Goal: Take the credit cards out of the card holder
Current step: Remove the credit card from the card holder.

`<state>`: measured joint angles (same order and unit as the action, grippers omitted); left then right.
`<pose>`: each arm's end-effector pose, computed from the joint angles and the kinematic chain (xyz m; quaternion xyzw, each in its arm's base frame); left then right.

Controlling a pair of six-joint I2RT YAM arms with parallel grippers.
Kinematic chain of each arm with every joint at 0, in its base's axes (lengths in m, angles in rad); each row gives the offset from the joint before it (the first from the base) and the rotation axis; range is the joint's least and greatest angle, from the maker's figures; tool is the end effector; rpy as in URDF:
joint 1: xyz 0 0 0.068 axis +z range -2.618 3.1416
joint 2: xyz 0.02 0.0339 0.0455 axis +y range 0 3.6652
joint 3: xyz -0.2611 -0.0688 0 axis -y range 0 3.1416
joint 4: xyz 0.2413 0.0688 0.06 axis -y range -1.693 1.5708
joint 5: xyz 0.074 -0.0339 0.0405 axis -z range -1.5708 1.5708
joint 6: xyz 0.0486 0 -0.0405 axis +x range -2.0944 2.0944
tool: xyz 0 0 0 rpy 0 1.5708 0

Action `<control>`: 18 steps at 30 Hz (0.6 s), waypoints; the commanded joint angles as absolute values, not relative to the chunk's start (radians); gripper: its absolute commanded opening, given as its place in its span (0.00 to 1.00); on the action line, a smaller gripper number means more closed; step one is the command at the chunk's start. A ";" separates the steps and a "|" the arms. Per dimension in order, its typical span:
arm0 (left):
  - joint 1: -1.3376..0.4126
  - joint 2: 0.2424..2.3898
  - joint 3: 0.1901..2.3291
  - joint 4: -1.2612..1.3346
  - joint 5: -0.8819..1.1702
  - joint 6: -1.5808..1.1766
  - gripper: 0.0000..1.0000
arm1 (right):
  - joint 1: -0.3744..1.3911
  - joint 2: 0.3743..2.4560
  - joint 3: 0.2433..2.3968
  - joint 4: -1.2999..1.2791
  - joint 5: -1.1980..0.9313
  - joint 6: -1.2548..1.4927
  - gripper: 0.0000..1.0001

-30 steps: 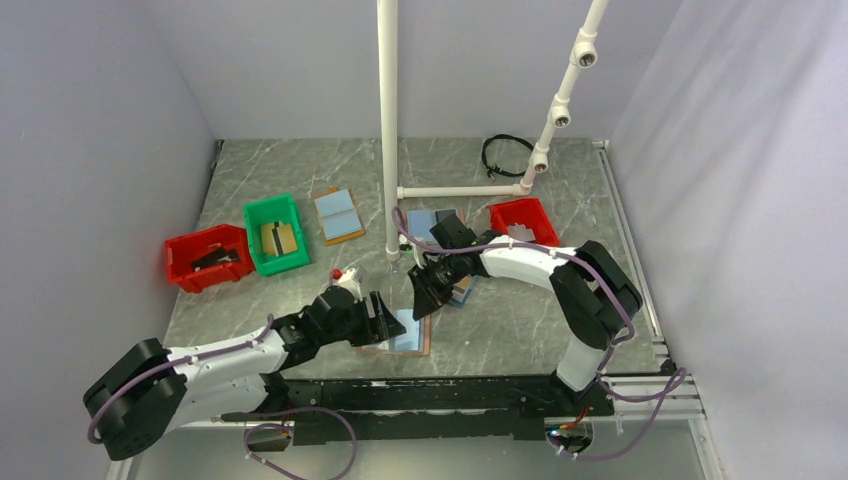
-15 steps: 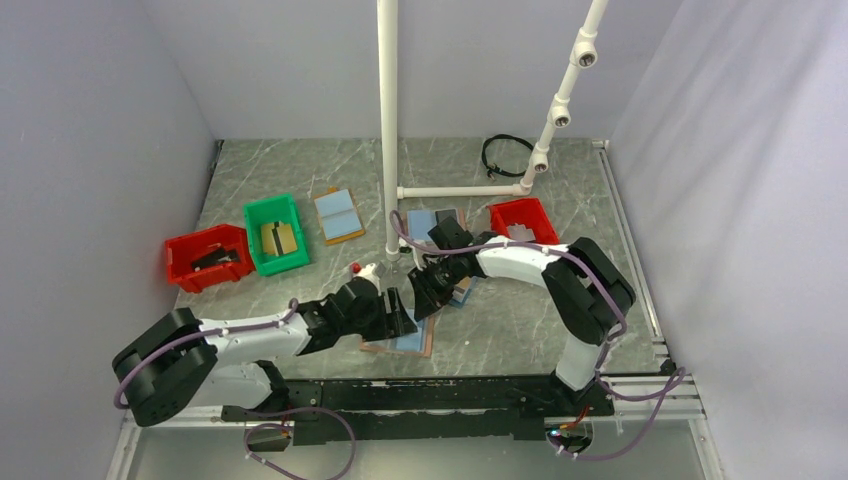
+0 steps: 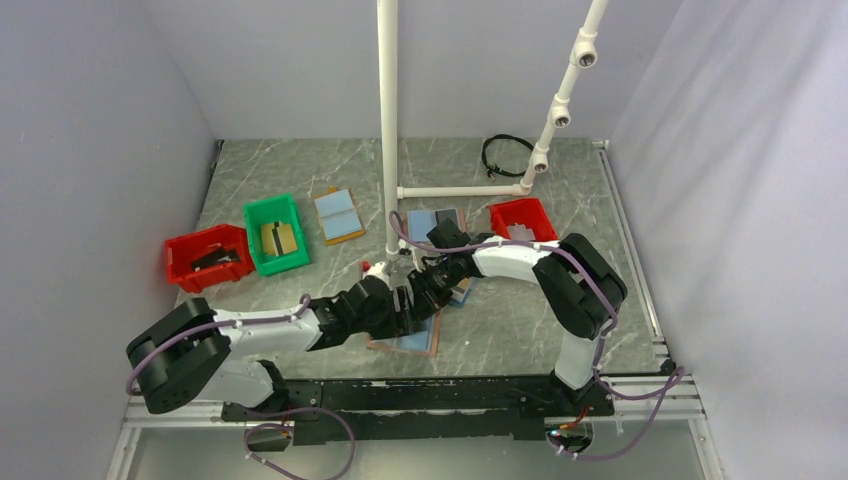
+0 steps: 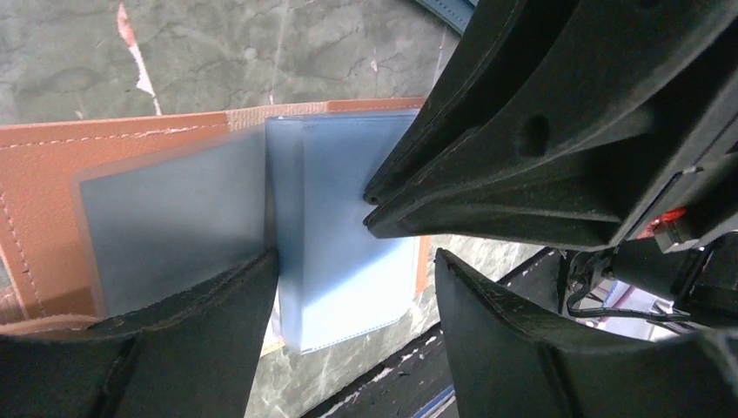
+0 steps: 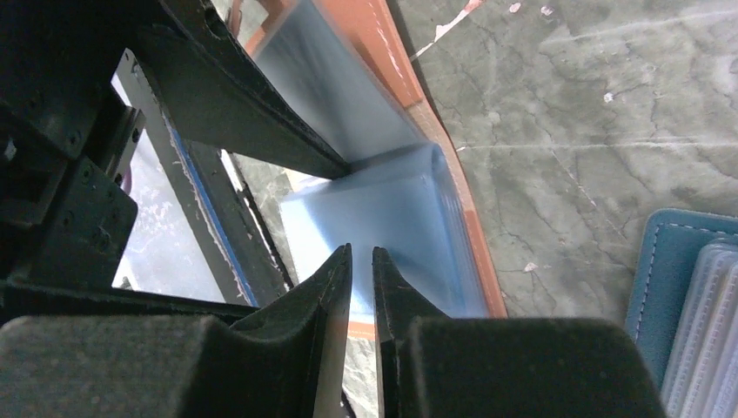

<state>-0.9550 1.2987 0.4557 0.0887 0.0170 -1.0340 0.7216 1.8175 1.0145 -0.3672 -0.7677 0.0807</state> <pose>0.1405 -0.2001 0.1408 -0.0329 0.9172 -0.3371 0.2098 0.2307 0.2480 0.1344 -0.3569 0.8390 0.4099 0.0265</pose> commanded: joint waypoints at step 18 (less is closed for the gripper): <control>-1.046 1.489 0.552 -0.152 -0.159 -1.030 0.68 | 0.634 1.618 1.039 -0.470 -0.638 -0.111 0.17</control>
